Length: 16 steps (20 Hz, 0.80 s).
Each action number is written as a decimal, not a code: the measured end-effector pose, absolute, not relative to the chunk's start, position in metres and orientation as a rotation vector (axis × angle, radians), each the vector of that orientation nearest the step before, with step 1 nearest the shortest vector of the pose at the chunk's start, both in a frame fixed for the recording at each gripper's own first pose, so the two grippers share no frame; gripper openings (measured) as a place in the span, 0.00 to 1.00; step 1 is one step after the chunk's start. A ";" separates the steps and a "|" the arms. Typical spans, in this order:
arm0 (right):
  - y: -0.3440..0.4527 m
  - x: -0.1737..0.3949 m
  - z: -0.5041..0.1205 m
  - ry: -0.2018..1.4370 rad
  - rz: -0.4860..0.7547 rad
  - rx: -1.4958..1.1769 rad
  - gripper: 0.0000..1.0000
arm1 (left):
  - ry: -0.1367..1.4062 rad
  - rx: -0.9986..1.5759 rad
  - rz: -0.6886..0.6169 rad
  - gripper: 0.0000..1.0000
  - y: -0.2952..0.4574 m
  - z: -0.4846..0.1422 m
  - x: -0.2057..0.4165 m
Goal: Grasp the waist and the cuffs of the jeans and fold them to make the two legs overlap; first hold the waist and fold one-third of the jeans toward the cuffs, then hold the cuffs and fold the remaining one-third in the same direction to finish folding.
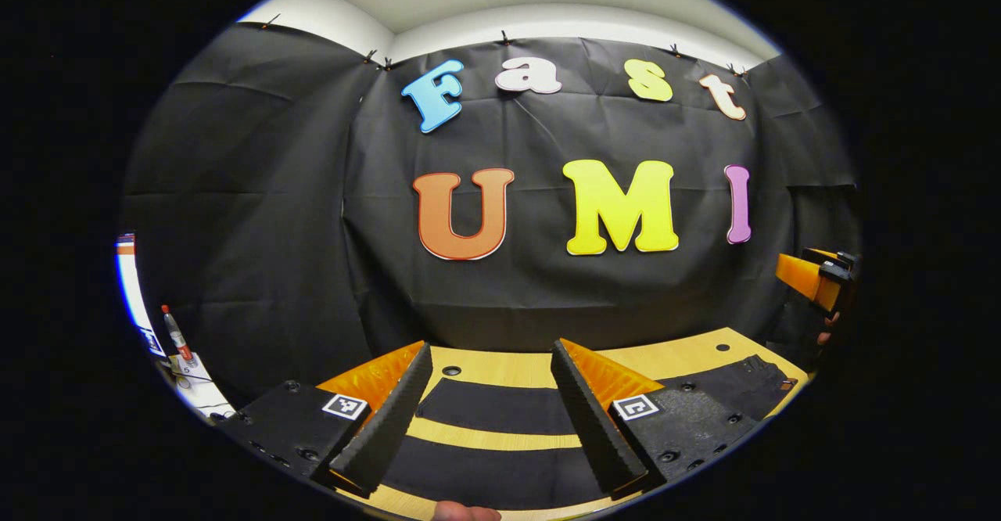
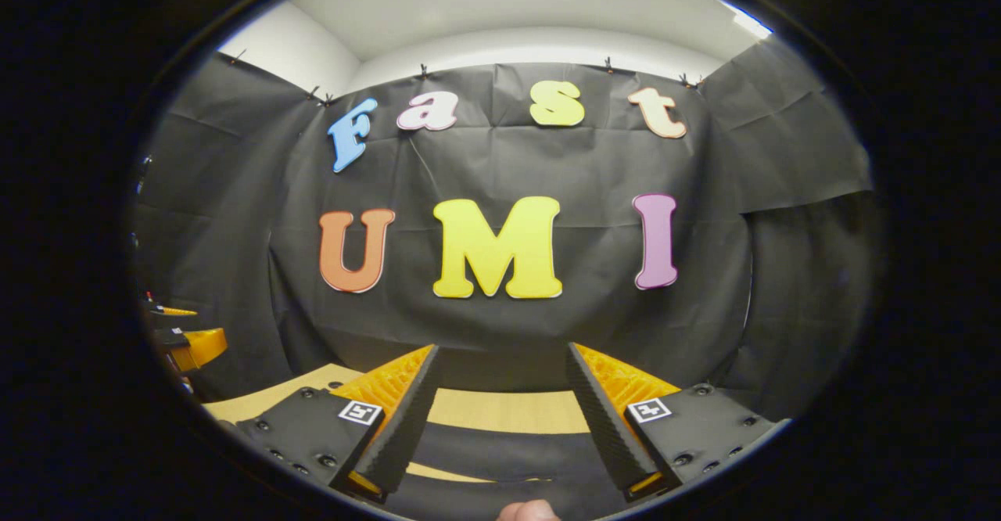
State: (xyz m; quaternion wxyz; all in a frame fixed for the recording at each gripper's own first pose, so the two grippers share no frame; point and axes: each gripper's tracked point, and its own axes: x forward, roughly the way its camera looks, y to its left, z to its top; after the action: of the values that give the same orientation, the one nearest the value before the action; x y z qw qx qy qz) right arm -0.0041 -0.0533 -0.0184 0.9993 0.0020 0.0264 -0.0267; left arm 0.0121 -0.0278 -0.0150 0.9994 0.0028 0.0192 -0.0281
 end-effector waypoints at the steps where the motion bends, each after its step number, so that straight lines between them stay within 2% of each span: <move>1: -0.057 -0.004 -0.021 0.060 -0.051 -0.004 0.94 | 0.043 0.018 -0.060 0.98 -0.027 -0.017 0.013; 2: -0.061 -0.006 -0.026 0.071 -0.048 -0.019 0.98 | 0.047 0.041 -0.064 0.98 -0.026 -0.019 0.014; 10: -0.111 -0.014 -0.063 0.174 0.017 -0.229 0.94 | 0.090 0.338 -0.110 1.00 -0.002 -0.051 0.017; 12: -0.121 -0.015 -0.074 0.208 0.020 -0.242 0.94 | 0.124 0.333 -0.114 0.99 0.006 -0.061 0.016; 13: -0.127 -0.016 -0.080 0.228 0.015 -0.240 0.94 | 0.150 0.306 -0.105 0.94 0.010 -0.068 0.015; 14: -0.135 -0.018 -0.085 0.251 0.001 -0.223 0.94 | 0.180 0.276 -0.089 0.99 0.018 -0.076 0.015; 16: -0.154 -0.026 -0.099 0.303 -0.051 -0.165 0.94 | 0.244 0.209 -0.042 0.99 0.034 -0.096 0.009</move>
State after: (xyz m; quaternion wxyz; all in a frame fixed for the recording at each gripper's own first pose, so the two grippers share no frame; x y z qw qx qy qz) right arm -0.0257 -0.1544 -0.0988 0.9848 -0.0822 0.1509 -0.0251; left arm 0.0086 0.0343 -0.0961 0.9869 0.1040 0.1217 -0.0207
